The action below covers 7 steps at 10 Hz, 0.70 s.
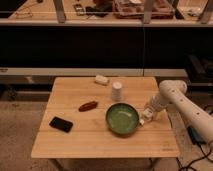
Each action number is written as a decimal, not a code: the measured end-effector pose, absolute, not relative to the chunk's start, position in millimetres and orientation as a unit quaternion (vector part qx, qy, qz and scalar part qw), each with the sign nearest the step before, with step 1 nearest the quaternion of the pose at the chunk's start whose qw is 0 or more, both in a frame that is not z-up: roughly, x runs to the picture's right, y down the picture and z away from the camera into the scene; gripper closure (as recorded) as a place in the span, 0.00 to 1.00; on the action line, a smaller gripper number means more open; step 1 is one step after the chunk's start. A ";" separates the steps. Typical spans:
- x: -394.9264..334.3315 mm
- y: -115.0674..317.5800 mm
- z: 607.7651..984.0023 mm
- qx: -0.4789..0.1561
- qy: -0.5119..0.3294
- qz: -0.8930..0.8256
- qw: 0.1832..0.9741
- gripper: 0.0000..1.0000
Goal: Place the bottle in the ceramic bowl
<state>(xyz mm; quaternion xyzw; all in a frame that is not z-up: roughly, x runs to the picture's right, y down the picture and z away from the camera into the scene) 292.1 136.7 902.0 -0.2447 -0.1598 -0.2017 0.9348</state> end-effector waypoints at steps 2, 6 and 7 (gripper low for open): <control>297.5 126.1 900.3 -0.237 -0.150 -0.166 0.945 0.88; 319.0 88.3 879.7 -0.233 -0.129 -0.060 0.962 1.00; 312.8 83.9 876.4 -0.238 -0.140 -0.051 0.960 1.00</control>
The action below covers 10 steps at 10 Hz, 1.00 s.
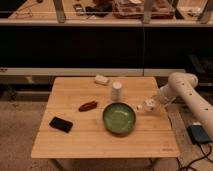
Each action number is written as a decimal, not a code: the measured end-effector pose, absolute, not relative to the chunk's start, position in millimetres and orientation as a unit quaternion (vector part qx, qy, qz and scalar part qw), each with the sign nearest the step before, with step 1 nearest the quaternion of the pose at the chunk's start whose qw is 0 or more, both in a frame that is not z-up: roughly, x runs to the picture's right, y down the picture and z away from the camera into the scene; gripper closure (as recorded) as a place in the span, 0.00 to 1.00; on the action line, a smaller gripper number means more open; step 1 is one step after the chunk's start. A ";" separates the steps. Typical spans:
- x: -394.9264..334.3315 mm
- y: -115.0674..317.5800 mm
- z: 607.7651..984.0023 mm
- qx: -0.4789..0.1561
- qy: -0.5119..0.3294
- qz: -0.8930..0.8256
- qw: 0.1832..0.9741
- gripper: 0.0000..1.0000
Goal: Place the bottle in the ceramic bowl
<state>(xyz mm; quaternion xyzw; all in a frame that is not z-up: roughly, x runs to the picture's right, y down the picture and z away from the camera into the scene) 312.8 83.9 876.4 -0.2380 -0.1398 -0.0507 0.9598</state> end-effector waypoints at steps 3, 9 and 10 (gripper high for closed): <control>260.7 61.3 851.0 -0.255 -0.216 -0.037 0.942 1.00; 164.1 4.0 792.1 -0.248 -0.275 -0.113 0.922 1.00; 151.6 4.2 788.0 -0.250 -0.275 -0.122 0.920 1.00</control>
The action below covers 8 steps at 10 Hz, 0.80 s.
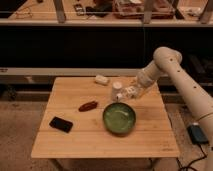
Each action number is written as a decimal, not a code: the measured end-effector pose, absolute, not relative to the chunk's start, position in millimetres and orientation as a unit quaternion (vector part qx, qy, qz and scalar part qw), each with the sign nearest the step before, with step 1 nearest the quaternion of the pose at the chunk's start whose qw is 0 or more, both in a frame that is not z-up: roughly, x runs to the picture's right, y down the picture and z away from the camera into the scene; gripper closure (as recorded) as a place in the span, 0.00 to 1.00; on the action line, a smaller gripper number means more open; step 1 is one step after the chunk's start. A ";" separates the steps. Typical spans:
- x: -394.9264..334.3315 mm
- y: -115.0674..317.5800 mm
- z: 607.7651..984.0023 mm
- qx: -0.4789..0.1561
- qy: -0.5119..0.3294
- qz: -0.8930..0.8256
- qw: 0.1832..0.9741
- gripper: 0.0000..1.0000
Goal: Place the bottle in the ceramic bowl
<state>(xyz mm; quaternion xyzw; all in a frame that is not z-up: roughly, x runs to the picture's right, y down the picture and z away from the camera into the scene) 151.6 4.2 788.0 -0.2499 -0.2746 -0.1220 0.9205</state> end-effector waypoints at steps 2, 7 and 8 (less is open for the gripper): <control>132.5 8.6 786.1 -0.243 -0.249 -0.146 0.926 1.00; 88.5 67.6 784.1 -0.256 -0.239 -0.135 0.927 1.00; 76.3 78.6 779.4 -0.261 -0.261 -0.124 0.921 1.00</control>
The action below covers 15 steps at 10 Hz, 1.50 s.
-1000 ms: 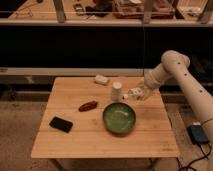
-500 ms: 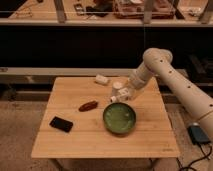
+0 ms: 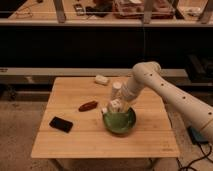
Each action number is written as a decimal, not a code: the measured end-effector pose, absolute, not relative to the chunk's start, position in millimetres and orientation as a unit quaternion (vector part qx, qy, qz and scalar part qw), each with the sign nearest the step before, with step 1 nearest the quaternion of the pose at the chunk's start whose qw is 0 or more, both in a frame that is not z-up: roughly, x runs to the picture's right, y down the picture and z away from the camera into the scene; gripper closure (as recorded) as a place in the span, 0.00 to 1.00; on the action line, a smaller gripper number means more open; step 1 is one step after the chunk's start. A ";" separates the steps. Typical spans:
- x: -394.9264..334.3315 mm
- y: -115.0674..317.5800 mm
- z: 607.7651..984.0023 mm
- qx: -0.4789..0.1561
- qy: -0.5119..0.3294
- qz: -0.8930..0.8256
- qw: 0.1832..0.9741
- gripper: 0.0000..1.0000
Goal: Place the bottle in the ceramic bowl
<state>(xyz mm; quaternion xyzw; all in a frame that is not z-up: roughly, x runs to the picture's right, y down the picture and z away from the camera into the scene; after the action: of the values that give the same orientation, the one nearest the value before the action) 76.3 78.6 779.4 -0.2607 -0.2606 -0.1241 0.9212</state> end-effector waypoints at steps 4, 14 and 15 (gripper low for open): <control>79.1 110.0 785.4 -0.285 -0.281 -0.095 0.912 0.83; 83.7 129.0 811.3 -0.309 -0.273 -0.065 0.909 0.20; 83.6 128.9 808.3 -0.310 -0.284 -0.061 0.905 0.20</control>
<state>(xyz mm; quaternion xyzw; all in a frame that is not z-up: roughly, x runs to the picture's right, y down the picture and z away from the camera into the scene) 83.6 128.9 808.3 -0.3097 -0.2839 -0.0605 0.9054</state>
